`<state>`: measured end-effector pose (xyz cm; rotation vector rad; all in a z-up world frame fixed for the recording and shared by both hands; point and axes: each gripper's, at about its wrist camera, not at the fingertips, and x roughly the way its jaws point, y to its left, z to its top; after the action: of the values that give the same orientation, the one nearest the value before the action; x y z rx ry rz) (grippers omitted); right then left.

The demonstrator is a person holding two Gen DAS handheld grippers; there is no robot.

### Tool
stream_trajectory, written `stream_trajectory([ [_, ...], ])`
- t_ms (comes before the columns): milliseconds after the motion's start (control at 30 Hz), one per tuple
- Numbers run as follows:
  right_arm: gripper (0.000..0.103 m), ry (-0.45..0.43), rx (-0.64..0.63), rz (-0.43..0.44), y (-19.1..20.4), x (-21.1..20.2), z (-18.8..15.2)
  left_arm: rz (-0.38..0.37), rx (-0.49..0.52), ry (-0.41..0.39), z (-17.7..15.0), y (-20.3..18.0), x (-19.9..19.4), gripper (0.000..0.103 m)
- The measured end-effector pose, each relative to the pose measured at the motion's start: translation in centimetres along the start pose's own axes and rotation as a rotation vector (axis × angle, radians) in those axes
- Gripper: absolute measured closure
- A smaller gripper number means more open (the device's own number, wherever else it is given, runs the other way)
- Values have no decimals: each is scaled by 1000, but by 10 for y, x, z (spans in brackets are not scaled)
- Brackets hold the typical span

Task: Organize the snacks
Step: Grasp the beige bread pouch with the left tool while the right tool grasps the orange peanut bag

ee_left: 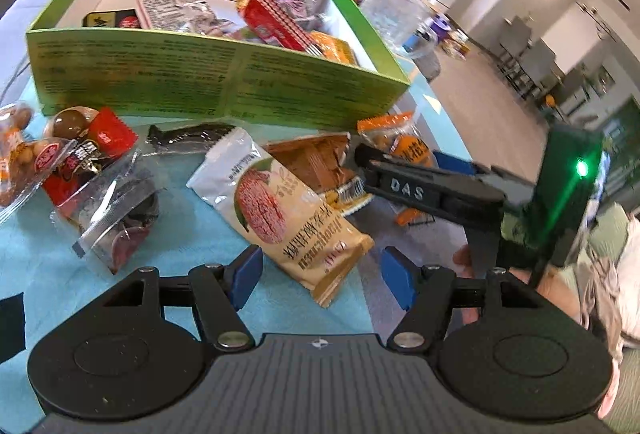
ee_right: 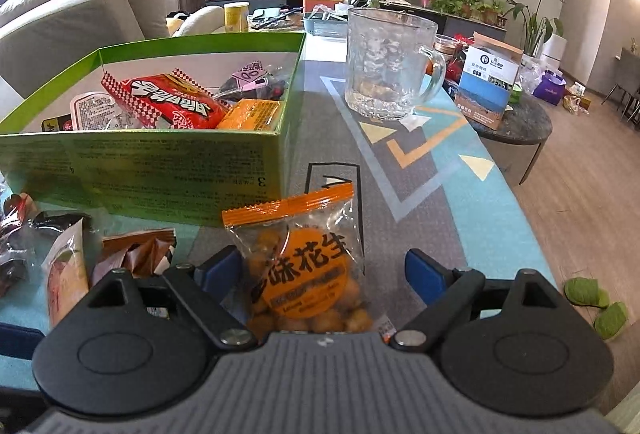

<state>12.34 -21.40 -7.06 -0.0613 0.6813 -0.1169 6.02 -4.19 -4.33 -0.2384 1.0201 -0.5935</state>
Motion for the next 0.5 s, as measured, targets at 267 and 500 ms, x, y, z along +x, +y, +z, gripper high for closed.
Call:
stream_trajectory([
  [267,45,-14,3,54,5,-8,-2,73,-150,-17,17,7,8,38],
  [500,45,-10,35,97,3,-24,-13,-6,-88,-19,14,11,11,97],
])
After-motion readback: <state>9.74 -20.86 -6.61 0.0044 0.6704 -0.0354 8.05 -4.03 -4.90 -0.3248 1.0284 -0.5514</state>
